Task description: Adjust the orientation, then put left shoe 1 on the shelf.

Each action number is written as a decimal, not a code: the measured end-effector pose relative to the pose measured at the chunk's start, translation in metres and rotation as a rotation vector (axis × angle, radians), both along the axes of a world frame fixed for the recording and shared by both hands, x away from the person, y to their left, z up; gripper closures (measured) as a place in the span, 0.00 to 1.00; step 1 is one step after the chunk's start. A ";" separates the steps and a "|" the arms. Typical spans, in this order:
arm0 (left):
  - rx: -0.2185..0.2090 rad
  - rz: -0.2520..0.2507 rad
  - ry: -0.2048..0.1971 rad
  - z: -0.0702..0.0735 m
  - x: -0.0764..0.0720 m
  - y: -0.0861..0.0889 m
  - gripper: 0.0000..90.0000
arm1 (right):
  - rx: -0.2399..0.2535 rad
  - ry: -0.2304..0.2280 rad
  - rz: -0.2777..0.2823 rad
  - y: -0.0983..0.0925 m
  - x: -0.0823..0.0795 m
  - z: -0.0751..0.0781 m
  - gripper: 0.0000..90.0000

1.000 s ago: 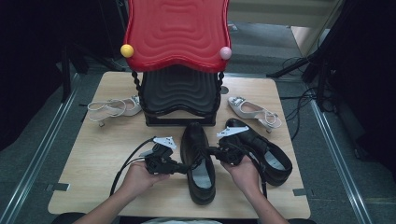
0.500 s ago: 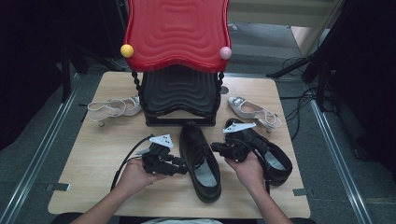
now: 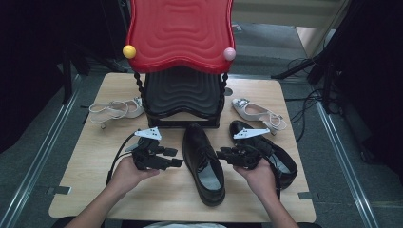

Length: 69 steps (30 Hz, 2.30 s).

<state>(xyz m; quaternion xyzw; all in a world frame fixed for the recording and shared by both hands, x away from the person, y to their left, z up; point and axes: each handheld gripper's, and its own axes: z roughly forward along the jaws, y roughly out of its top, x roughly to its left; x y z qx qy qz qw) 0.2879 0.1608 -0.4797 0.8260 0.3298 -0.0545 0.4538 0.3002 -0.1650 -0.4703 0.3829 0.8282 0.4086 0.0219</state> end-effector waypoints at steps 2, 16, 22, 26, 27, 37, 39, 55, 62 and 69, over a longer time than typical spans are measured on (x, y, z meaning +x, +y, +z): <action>0.019 0.002 0.009 0.000 0.000 0.001 0.48 | 0.004 0.002 0.000 -0.001 -0.002 0.002 0.80; -0.040 0.066 0.054 0.004 0.001 0.013 0.54 | -0.005 -0.003 0.024 -0.006 -0.040 0.022 0.76; 0.055 0.063 0.001 0.007 -0.005 0.010 0.48 | 0.008 0.016 0.051 0.000 -0.048 0.024 0.71; 0.035 0.036 0.001 0.012 -0.004 0.008 0.52 | 0.005 0.040 0.072 0.006 -0.048 0.021 0.66; 0.025 0.024 0.009 0.013 -0.003 0.008 0.52 | 0.004 0.050 0.071 0.008 -0.048 0.021 0.64; 0.036 0.007 -0.022 0.034 0.008 0.008 0.49 | -0.005 0.102 0.083 0.021 -0.053 0.019 0.60; 0.022 -0.004 -0.016 0.040 0.012 0.008 0.49 | -0.005 0.098 0.079 0.022 -0.056 0.020 0.60; 0.013 -0.038 -0.045 0.084 0.039 0.014 0.72 | -0.037 0.161 0.098 0.050 -0.057 0.019 0.60; -0.001 -0.034 -0.079 0.100 0.048 0.017 0.79 | -0.083 0.199 0.122 0.067 -0.054 0.012 0.61; 0.014 -0.043 -0.106 0.132 0.061 0.019 0.76 | -0.153 0.219 0.131 0.086 -0.046 0.001 0.63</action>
